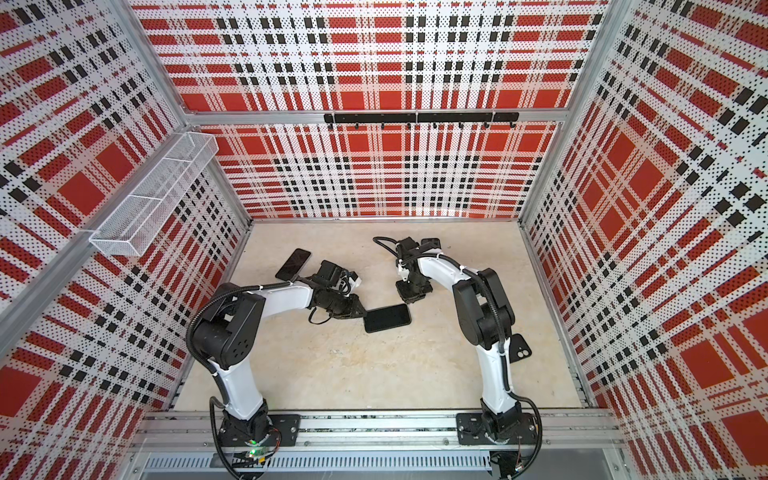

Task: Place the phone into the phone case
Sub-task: 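Open the right gripper and lift it off the cased phone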

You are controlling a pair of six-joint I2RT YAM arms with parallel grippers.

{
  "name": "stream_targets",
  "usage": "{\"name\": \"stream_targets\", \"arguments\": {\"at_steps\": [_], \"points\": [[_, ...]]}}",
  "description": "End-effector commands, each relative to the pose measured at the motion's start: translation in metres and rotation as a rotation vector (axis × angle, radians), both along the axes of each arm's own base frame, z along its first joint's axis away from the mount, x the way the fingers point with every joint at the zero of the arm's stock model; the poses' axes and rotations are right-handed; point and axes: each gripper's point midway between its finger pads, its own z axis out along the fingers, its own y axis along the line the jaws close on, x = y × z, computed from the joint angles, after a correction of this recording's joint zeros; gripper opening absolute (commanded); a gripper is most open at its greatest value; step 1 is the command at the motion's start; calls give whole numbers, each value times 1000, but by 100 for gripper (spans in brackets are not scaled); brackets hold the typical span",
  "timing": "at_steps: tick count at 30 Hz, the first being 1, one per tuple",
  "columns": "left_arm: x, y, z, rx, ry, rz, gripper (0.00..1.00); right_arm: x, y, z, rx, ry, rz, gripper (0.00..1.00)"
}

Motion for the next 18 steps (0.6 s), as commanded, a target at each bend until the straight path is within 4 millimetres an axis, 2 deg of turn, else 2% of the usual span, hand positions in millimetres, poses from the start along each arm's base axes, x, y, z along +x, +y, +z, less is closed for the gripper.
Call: {"name": "stream_targets", "arguments": {"at_steps": [1, 8, 18], "points": [[1, 4, -13, 36, 9, 1, 18, -5, 5, -11, 11, 27, 28, 16], [2, 5, -13, 34, 8, 2, 18, -11, 6, -19, 15, 51, 34, 15], [2, 4, -12, 33, 7, 2, 18, -31, 8, -53, -15, 128, 64, 6]]}}
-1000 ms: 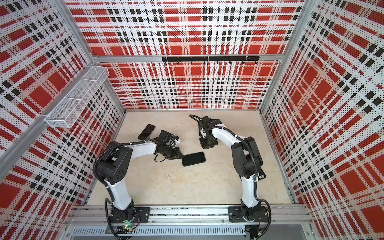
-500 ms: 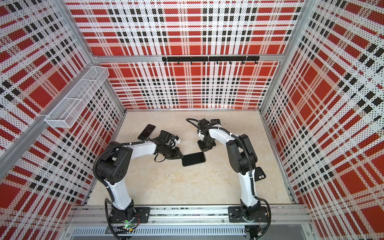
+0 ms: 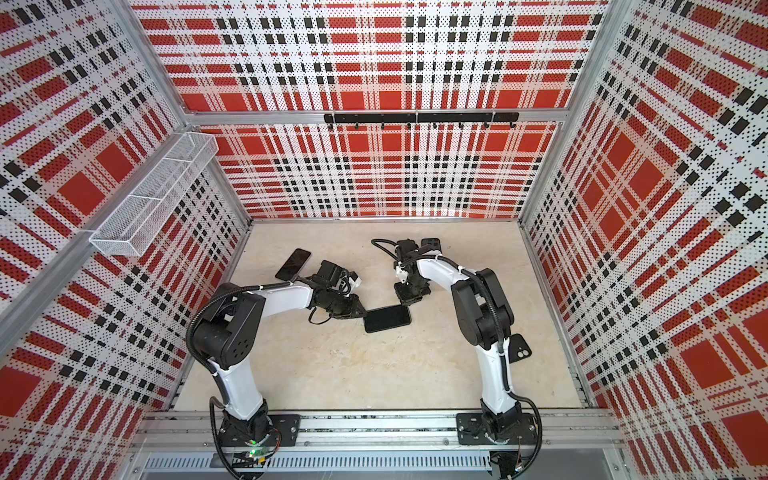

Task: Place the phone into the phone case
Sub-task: 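Open the right gripper and lift it off the cased phone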

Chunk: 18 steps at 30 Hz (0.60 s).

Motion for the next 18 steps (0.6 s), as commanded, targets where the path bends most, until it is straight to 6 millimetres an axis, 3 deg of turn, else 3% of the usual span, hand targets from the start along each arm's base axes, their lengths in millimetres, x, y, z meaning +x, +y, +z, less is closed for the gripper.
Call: {"name": "stream_targets", "arguments": {"at_steps": [1, 6, 13, 16, 18], "points": [[2, 4, -12, 34, 7, 2, 18, -30, 3, -50, -37, 122, 54, 6], [2, 4, -12, 34, 6, 2, 18, -59, 10, -79, -24, 222, 74, 5], [2, 4, -12, 35, 4, 2, 18, -80, 5, -112, -51, 291, 60, 5], [2, 5, -13, 37, 7, 3, 18, -86, 2, -121, -64, 312, 60, 5], [2, 5, -12, 35, 7, 3, 18, -84, 4, -116, -55, 298, 58, 5]]}}
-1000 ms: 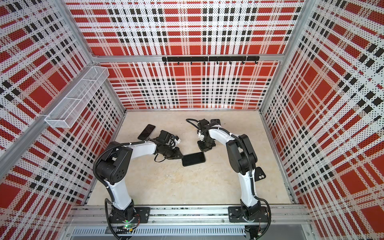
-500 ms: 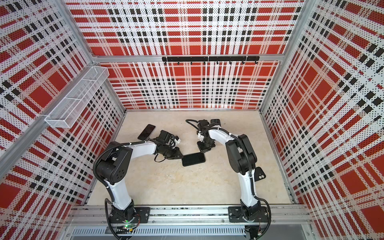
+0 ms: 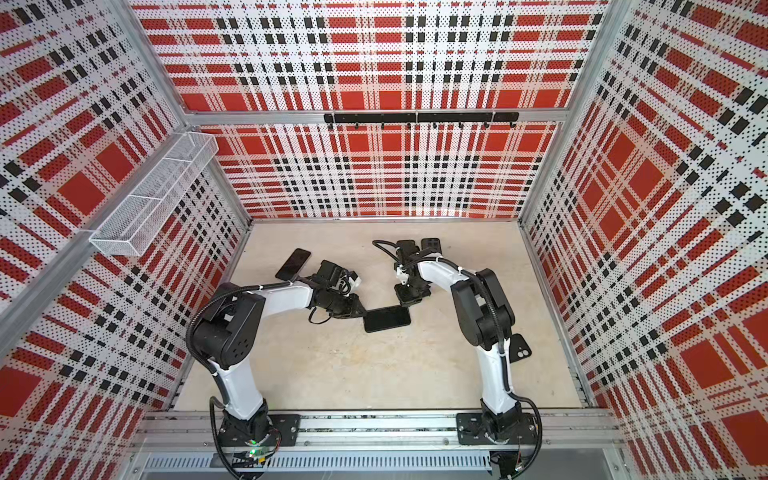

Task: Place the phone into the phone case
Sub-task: 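Open the right gripper and lift it off the cased phone, then release the case edge and raise the left gripper while the right draws back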

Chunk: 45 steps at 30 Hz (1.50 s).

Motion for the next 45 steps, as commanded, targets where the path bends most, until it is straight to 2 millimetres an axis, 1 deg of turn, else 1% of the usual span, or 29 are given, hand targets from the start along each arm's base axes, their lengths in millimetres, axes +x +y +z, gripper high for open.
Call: {"name": "stream_targets", "arguments": {"at_steps": [1, 3, 5, 7, 8, 9, 10, 12, 17, 19, 22, 24, 25, 27, 29, 30, 33, 35, 38, 39, 41, 43, 45], "points": [[1, 4, -12, 35, 9, 1, 18, -73, 5, -90, -58, 254, 64, 5], [2, 5, -12, 35, 7, 4, 18, -55, 6, -69, -61, 185, 58, 8], [3, 6, -11, 36, 4, 7, 18, -34, 7, -40, -55, 98, 43, 12], [3, 6, -11, 37, 3, 6, 18, -15, 4, -11, -62, 24, 24, 20], [3, 6, -11, 37, 3, 7, 18, -8, 2, 0, -77, -4, 20, 25], [3, 6, -10, 36, 3, 8, 18, -2, -1, 9, -91, -24, 22, 31], [4, 6, -9, 36, -1, 7, 18, 1, -4, 14, -107, -34, 27, 34], [4, 6, -9, 37, -4, 9, 18, 5, -6, 17, -122, -42, 37, 38], [4, 7, -8, 41, -8, 10, 18, -1, 2, -2, -87, 11, 57, 40], [4, 6, -7, 39, -8, 8, 18, -5, 9, -9, -54, 36, 61, 39], [5, 7, -7, 41, -10, 9, 18, -11, 13, -15, -22, 68, 60, 35], [5, 7, -6, 41, -13, 10, 18, -10, 13, -11, -20, 56, 54, 26], [6, 7, -5, 39, -15, 11, 18, -9, 13, -5, -16, 43, 52, 24], [7, 6, -1, 31, -22, 9, 18, -5, 14, 7, -12, 16, 51, 24], [9, 6, 5, 22, -38, 12, 20, 5, 14, 22, -7, -33, 48, 26], [12, 6, 10, 19, -53, 14, 23, 10, 13, 28, -3, -52, 42, 27], [21, 8, 36, 7, -133, 24, 41, 28, 14, 43, 17, -108, 26, 28], [31, 15, 56, 21, -212, 46, 52, 38, 14, 43, 19, -123, 26, 27], [38, 24, 82, 35, -299, 73, 63, 44, 17, 37, 12, -125, 42, 24], [38, 25, 90, 40, -323, 84, 67, 46, 17, 33, 10, -122, 45, 23], [34, 28, 102, 48, -357, 113, 78, 48, 17, 27, 4, -117, 50, 22], [24, 28, 107, 49, -368, 145, 86, 47, 14, 19, -18, -105, 60, 20], [12, 26, 109, 28, -367, 181, 88, 45, 10, 14, -37, -102, 62, 17]]}}
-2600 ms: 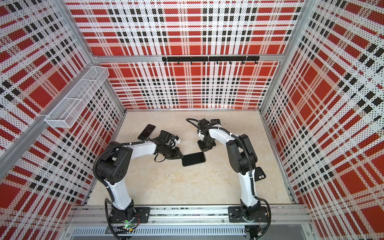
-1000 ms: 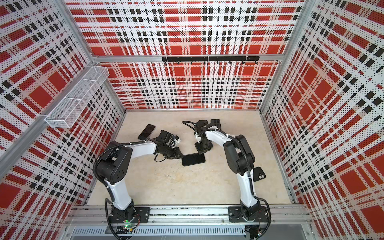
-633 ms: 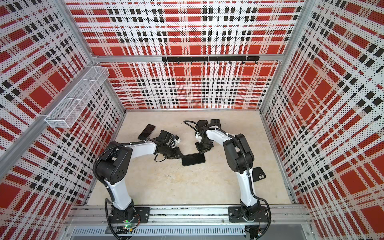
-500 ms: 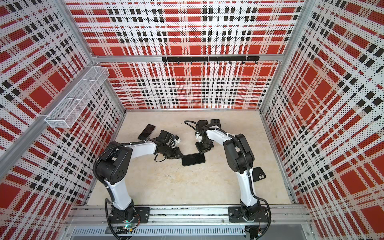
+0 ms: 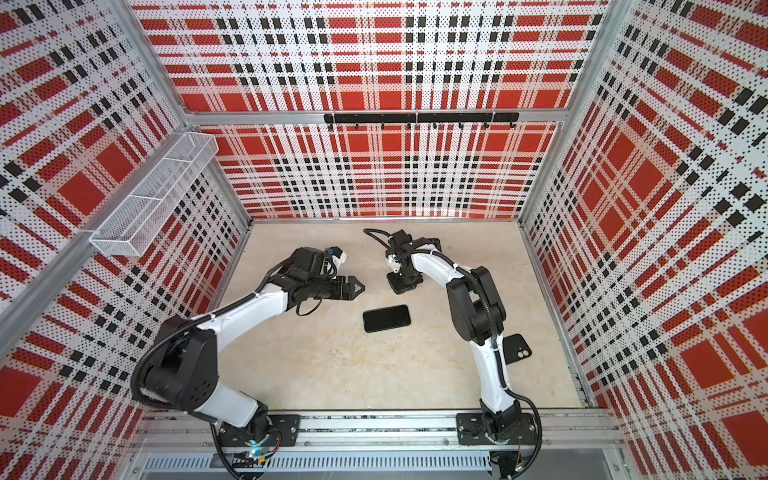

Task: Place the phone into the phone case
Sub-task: 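Release the case edge and raise the left gripper while the right draws back, then close the left gripper on the cased phone while the right moves away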

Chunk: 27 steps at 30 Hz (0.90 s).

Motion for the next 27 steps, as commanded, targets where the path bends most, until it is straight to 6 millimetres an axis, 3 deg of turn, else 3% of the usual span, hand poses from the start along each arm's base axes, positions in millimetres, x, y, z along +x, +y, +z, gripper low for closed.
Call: {"name": "stream_targets", "arguments": {"at_steps": [1, 6, 9, 12, 16, 19, 21, 25, 27], "points": [[-19, 3, -6, -5, 15, 81, 86, -6, -10, -19, -50, 32, 16, 15], [-44, 13, -3, -37, 20, 200, 76, -27, -19, -25, -65, 57, 17, 13], [-61, 13, -9, -69, 53, 234, 74, -54, -22, -26, -58, 90, 18, 12], [-73, 15, -18, -79, 76, 278, 73, -90, -6, -23, 12, 130, 25, 13], [-83, 17, -27, -89, 103, 334, 70, -125, 36, -18, 191, 209, -8, 15], [-88, 15, -31, -81, 106, 349, 70, -128, 48, -4, 290, 205, -41, 16], [-91, 11, -33, -70, 107, 349, 72, -121, 42, 7, 295, 169, -61, 17], [-92, -1, -38, -21, 106, 330, 80, -98, -2, 24, 260, 75, -161, 20], [-94, -10, -44, 39, 118, 304, 88, -86, -27, 36, 258, 14, -217, 31]]}}
